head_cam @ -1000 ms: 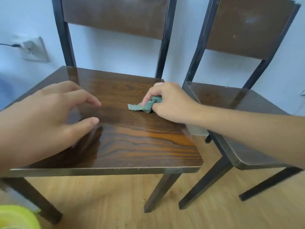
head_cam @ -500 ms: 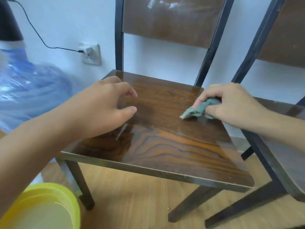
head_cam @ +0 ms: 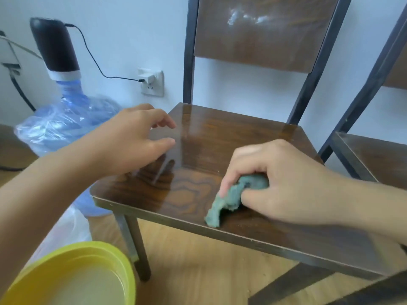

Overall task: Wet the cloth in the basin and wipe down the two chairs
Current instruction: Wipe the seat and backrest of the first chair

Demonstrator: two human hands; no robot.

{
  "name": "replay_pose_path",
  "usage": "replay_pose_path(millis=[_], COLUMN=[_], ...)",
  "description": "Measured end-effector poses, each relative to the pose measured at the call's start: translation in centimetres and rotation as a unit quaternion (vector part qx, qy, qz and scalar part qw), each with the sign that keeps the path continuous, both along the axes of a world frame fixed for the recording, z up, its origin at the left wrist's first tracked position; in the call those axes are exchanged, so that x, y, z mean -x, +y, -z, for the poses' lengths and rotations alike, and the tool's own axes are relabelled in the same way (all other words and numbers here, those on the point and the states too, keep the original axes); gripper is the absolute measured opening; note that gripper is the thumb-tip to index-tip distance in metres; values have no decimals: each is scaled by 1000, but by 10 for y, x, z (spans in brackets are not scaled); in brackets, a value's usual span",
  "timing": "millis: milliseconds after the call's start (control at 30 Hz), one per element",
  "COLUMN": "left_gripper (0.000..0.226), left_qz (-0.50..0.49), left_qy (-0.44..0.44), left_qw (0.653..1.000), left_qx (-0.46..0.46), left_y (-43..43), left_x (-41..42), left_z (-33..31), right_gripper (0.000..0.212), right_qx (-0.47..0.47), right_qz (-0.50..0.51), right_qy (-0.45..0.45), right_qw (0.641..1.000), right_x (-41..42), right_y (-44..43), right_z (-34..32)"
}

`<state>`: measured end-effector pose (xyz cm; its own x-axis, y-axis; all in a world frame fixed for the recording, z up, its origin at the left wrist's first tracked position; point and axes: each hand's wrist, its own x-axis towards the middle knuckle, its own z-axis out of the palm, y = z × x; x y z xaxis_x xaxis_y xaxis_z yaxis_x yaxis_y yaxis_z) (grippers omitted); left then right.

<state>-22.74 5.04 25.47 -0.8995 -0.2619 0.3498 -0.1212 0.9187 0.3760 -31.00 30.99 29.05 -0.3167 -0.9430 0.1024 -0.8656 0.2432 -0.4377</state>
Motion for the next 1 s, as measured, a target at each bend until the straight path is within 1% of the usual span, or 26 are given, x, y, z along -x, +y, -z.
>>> replay_pose_path(millis=[67, 133, 200, 233, 267, 333, 400, 467, 567, 633, 667, 700, 767, 833, 867, 933, 1000], left_gripper=[31, 31, 30, 30, 30, 30, 30, 29, 30, 34, 37, 38, 38, 38, 39, 40, 40], left_qz=[-8, -8, -1, 3, 6, 11, 22, 39, 45, 42, 38, 30, 10, -14, -25, -36, -33], left_qy=[1, 4, 5, 6, 6, 4, -1, -5, -2, 0, -1, -3, -7, -10, -12, -17, -29], left_qw=[1000, 1000, 1000, 1000, 1000, 1000, 1000, 999, 999, 999, 999, 1000, 1000, 1000, 1000, 999, 999], left_qx=[-1, -7, -9, -9, -8, -5, -5, -6, 3, 0, -2, -6, -14, -13, -16, -25, -28], left_y=[-4, -4, -2, -1, -1, -2, -1, 2, 3, 2, 1, -1, -6, -13, -15, -20, -21], left_x=[0, 1, 3, 4, 4, 5, 5, 3, -1, -6, -8, -10, -8, 0, 6, 21, 39], left_z=[-3, -3, -2, -1, 0, 4, 7, 10, 14, 18, 18, 19, 18, 16, 15, 13, 11], right_gripper=[31, 32, 30, 29, 28, 27, 26, 28, 33, 38, 39, 38, 34, 38, 41, 45, 48], right_qx=[40, 58, 58, 64, 72, 73, 56, 40, 26, 10, 15, 33, 79, 87, 78, 73, 95], right_qz=[85, 156, 191, 185, 164, 86, 10, -42, -114, -164, -165, -142, -53, 35, 59, 71, 66], right_qy=[37, 78, 74, 74, 70, 59, 50, 36, 23, -10, -28, -37, -25, 13, 34, 55, 71], right_qw=[995, 983, 977, 978, 981, 992, 997, 998, 993, 986, 986, 989, 995, 995, 995, 993, 991], right_x=[41, 76, 81, 73, 59, 25, -5, -23, -34, -30, -23, -10, 28, 74, 93, 118, 135], right_y=[-26, -50, -59, -58, -54, -42, -28, -15, -4, 1, 0, -5, -20, -40, -49, -69, -92], right_z=[4, 18, 34, 37, 38, 33, 30, 29, 20, 8, 4, 1, 3, 13, 19, 31, 41])
